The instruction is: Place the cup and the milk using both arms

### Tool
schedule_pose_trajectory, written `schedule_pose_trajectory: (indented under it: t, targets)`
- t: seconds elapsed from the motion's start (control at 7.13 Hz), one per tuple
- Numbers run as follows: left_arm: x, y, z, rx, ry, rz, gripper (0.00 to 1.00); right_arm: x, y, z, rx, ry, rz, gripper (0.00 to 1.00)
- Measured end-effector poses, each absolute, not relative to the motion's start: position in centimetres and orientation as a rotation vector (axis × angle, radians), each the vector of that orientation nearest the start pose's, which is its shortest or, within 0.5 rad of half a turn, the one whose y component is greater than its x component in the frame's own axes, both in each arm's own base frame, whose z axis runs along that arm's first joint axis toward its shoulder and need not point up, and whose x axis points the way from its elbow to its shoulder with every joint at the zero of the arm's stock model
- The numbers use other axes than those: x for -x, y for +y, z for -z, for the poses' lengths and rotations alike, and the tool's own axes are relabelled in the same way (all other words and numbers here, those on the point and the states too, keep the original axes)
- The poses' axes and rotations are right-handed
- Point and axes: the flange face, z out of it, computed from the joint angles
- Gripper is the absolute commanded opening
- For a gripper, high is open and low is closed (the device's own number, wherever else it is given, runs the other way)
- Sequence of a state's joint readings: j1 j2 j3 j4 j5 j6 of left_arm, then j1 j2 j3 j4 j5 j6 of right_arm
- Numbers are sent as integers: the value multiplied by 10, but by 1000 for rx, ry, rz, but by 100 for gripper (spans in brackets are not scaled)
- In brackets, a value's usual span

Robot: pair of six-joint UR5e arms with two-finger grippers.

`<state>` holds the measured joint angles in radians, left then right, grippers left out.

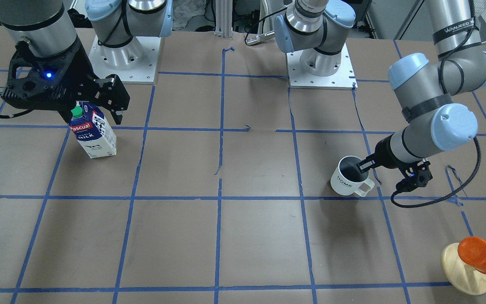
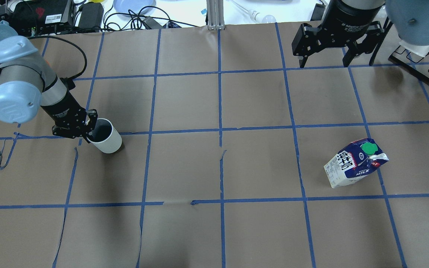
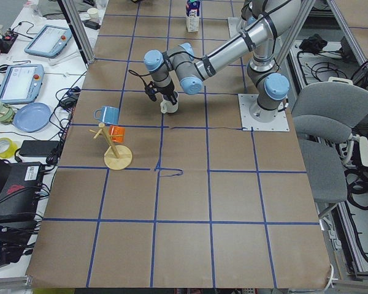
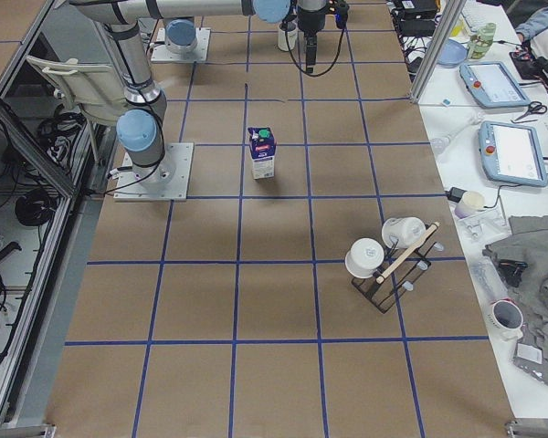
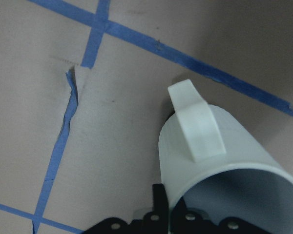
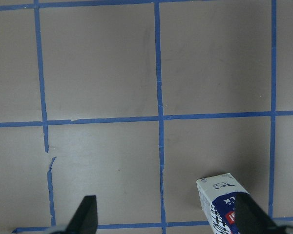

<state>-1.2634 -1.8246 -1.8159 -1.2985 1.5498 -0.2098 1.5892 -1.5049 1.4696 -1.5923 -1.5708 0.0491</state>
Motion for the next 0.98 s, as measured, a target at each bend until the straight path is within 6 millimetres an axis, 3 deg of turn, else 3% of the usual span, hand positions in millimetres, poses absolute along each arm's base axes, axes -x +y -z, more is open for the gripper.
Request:
schedule_pose_trajectory:
  t: [0.28, 0.56, 0.7, 0.98]
  targets:
    - [-2, -572, -311, 1045, 3019, -218, 0, -143, -523, -507, -48, 3138, 89, 100]
    - [49, -601, -347, 1239, 2991, -119, 0, -142, -523, -507, -50, 3138, 89, 100]
    - [78, -610, -352, 1308, 2988, -115, 0, -142, -523, -507, -50, 3138, 89, 100]
    - [147, -616, -336, 1423, 2942, -159, 0, -142, -523, -507, -51, 3138, 89, 100]
